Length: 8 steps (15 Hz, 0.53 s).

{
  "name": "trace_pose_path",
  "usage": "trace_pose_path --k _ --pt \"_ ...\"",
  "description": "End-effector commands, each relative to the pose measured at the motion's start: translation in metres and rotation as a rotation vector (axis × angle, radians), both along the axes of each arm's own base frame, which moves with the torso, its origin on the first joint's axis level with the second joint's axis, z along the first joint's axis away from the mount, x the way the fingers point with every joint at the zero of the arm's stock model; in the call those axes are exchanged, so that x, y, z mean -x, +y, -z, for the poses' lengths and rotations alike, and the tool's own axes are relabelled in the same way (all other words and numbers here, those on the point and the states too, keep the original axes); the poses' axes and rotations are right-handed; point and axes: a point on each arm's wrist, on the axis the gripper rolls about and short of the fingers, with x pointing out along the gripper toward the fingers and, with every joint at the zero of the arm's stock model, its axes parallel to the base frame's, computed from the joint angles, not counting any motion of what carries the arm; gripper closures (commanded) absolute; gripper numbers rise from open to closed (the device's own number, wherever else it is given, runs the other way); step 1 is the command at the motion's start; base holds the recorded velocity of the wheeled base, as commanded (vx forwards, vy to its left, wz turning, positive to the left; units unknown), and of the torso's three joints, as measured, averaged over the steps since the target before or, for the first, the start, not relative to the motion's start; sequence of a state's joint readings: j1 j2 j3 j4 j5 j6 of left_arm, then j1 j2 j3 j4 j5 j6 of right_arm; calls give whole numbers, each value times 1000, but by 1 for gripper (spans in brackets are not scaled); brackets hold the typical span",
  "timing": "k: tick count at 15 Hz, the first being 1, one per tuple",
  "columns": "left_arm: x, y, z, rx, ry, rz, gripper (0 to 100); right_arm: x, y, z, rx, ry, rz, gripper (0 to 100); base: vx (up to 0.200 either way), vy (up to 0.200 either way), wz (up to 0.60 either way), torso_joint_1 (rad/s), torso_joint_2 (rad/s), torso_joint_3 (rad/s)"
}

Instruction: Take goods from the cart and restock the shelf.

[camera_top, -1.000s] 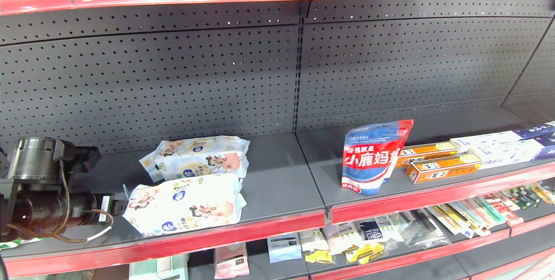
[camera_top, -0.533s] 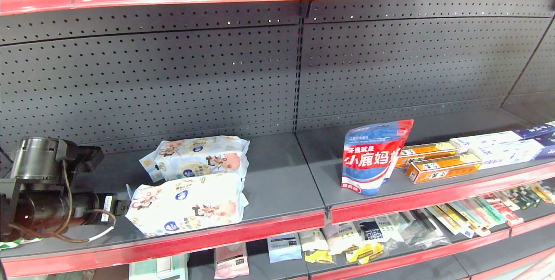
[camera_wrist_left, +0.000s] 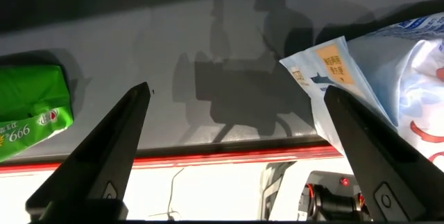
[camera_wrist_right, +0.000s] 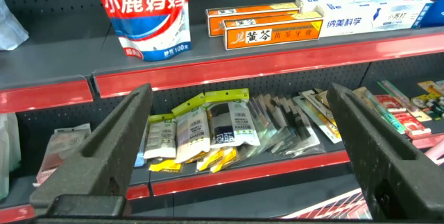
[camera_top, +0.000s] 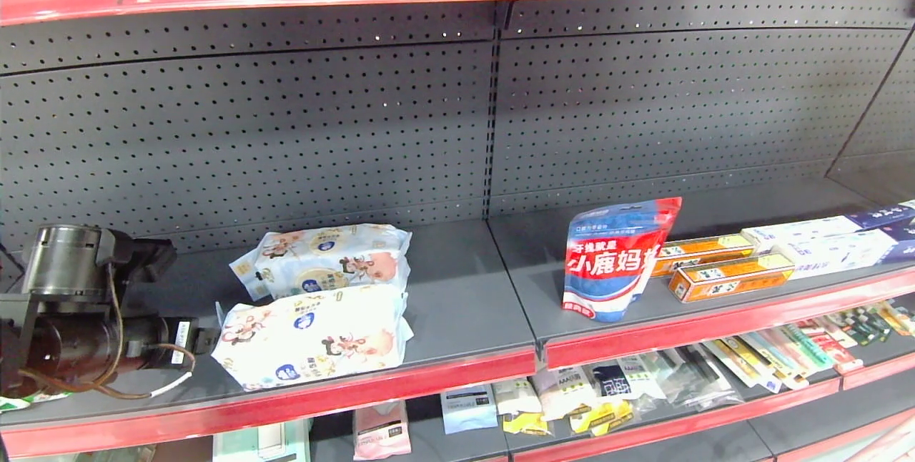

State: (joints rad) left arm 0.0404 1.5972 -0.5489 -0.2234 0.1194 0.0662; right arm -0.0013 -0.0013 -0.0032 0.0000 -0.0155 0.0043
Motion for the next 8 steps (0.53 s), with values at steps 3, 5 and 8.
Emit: trace_pose_path --k 3,5,8 --pt "-1 -4 -2 0 -13 19 0 0 0 0 0 1 0 0 0 0 0 0 0 0" --pt "-1 -5 -2 0 -13 20 0 0 0 0 0 1 0 0 0 0 0 0 0 0" --pt "-1 -4 -2 -1 -15 17 0 0 0 0 0 1 0 0 0 0 0 0 0 0"
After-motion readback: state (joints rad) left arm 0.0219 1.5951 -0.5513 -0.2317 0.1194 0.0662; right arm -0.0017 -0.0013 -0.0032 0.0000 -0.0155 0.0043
